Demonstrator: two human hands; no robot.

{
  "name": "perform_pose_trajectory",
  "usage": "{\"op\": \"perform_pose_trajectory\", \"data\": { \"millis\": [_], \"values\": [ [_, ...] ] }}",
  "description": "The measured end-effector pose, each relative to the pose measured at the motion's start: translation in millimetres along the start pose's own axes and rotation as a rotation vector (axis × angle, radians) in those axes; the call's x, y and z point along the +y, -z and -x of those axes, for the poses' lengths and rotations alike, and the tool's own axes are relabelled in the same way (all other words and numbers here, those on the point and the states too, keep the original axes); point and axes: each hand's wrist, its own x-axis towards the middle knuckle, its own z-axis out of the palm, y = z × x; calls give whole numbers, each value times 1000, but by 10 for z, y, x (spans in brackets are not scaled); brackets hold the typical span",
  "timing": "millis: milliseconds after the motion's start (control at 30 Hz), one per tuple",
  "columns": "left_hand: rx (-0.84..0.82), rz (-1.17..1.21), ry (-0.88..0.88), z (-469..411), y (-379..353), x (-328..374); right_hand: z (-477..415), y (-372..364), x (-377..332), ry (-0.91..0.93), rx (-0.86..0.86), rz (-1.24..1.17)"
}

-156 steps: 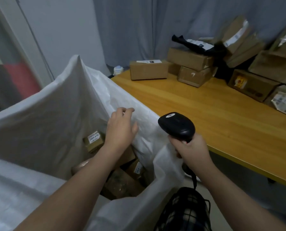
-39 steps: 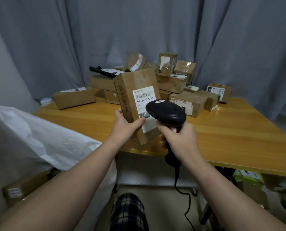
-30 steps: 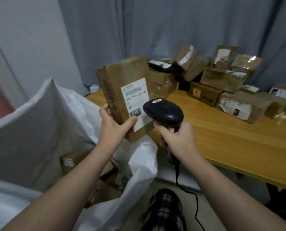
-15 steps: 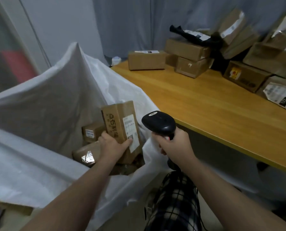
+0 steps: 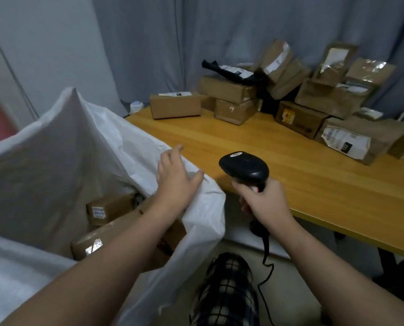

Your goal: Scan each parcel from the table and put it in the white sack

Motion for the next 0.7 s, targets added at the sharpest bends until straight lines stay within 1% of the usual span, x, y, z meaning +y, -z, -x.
{"op": "perform_pose_trajectory", "data": {
  "millis": [133,300,433,600,633,700],
  "values": [
    [-89,22,-197,-121,-329,660,-56,660,12,13,153,-19],
    [-237,35,-376,-199,-979,1436,-31,1626,123,-50,383,-87],
    [-364,11,-487,-206,-1544,1937,-60,2139,284,-115,523,-55],
    [-440,-142,-629,-369,-2231,2388,-313,2562,431,-184,579,-88],
    [-446,-163,-648,-454,-2348,2475,-389,2649,441,-216,568,-133],
    [-453,-199,-654,-672,-2578,2626,-542,2805,461,-325,485,-282]
  ]
}}
